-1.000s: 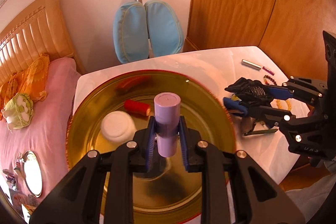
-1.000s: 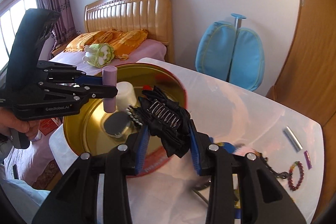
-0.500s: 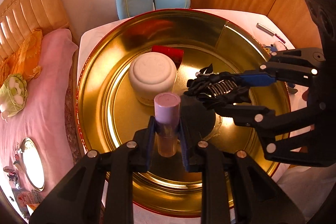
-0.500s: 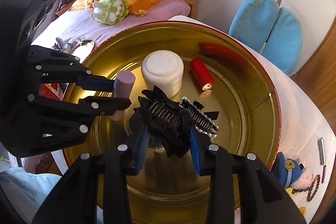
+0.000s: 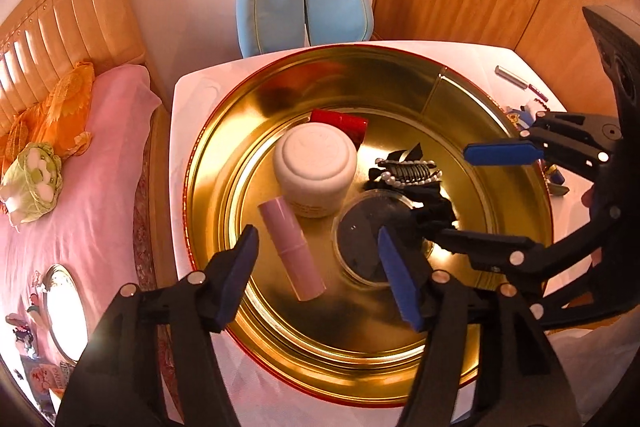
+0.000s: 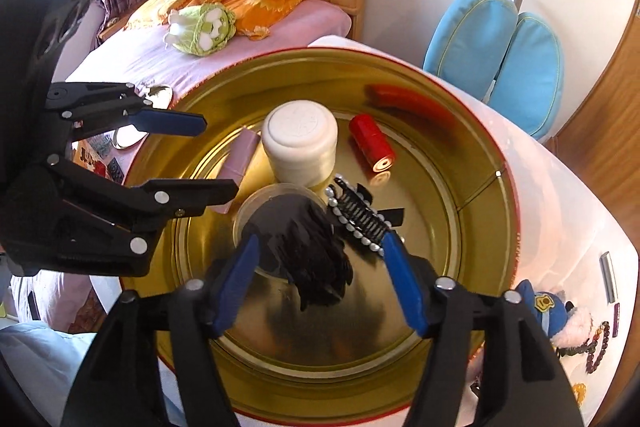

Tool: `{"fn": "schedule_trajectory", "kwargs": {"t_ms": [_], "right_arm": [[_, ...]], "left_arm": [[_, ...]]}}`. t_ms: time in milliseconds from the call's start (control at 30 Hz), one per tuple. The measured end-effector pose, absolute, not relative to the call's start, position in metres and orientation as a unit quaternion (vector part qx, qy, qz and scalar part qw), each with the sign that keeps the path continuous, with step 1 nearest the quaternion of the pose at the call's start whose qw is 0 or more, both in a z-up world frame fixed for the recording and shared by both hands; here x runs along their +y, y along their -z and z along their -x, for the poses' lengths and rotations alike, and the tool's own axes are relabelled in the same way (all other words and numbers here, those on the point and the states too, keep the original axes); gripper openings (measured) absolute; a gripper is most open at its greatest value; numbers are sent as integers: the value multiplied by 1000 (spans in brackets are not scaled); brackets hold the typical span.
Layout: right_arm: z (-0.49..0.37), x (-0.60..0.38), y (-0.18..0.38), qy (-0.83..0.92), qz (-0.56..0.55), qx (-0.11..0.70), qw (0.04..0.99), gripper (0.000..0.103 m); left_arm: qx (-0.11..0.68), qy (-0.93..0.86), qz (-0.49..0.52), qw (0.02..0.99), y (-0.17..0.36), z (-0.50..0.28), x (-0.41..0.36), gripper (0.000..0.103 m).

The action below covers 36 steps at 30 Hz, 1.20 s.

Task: Organize jewelry
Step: 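Withdraw both grippers from the tin back over the table, then move the left gripper to the blue plush keychain and grasp it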

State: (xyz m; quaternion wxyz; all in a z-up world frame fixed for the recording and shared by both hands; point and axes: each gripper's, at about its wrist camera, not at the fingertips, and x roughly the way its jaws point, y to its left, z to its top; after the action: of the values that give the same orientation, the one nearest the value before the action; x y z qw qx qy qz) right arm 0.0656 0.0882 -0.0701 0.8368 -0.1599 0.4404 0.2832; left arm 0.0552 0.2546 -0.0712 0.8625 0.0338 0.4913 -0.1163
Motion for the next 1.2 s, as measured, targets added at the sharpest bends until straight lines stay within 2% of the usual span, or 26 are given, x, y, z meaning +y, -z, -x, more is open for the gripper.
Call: {"fn": "schedule_trajectory", "kwargs": {"t_ms": [33,67,200,667,967,1200], "right_arm": [[-64,83,68,-281,156,435,841,85],[-62,77,65,-278,151,428,847,90],[-54,44,50,-266,125,399,868,96],[-33,-128,36,-173,55,383,906,97],[-18,-218,42,-168,53,386,905,98],[-21,-251,46,-141,24,393,908,98]], "left_arm": [[492,117,-29,862,69,-55,254,67],[492,119,-23,862,68,-54,252,69],[478,134,-15,868,58,-53,235,80],[450,192,-48,871,30,-67,86,82],[454,206,-63,865,35,-74,-10,82],[481,208,-93,847,63,-109,-41,82]]}}
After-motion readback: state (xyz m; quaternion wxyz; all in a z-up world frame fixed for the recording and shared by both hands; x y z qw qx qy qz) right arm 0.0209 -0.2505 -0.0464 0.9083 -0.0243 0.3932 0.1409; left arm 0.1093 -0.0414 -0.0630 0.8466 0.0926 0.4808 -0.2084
